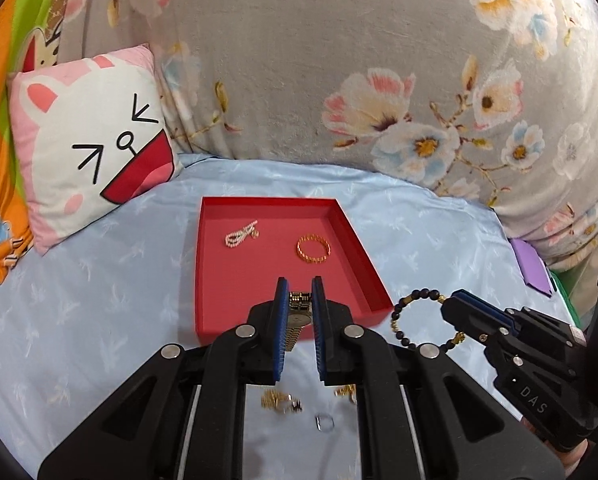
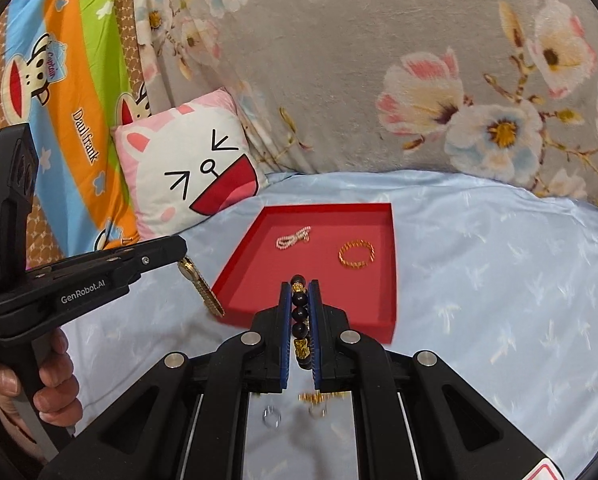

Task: Organize jewelry
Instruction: 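Carry bead bracelet and gold watch into the red tray and release both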

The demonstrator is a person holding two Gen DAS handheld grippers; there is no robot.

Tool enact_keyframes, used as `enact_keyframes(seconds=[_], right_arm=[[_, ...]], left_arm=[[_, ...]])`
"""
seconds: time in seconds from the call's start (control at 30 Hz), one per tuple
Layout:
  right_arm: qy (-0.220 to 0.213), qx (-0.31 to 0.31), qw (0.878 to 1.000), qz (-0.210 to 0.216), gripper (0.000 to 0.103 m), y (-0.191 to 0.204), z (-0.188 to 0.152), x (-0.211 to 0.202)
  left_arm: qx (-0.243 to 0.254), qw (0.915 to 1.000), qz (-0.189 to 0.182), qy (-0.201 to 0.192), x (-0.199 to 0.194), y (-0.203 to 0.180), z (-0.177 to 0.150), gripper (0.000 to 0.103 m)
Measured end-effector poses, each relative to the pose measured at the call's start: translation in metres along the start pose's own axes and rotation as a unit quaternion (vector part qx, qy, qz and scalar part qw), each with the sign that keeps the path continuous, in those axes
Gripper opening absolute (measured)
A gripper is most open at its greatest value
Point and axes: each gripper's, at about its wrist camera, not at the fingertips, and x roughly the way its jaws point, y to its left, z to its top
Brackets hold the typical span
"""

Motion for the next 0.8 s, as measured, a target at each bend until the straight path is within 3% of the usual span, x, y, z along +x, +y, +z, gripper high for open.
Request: enact_keyframes(seconds=[0.23,0.47,0.6,0.8], right_arm=[[0.022,0.015,0.999,0.022,0.007,-0.006,0.03,0.076],[0.079,0.048,0.994,0.052,0.007,-0.022,0.019,0.151],[0.106,0.048,0.993,0.033,0.007,-0.035,0.009,0.177],[0.108,0.035,0.993,-0.013,0.007,-0.052,0.007,0.191]], left_arm=[[-0.024,0.9996,0.002,0.016,0.063,0.029,0.037,0.011],[-0.037,0.9973,0.015,0.063,0.123,0.051,0.039,0.011],[-0.043,0.9951,0.025,0.086,0.143,0.059,0.033,0.011],[-0.037,0.9923,0.044,0.11,0.176,0.064,0.031,0.011]])
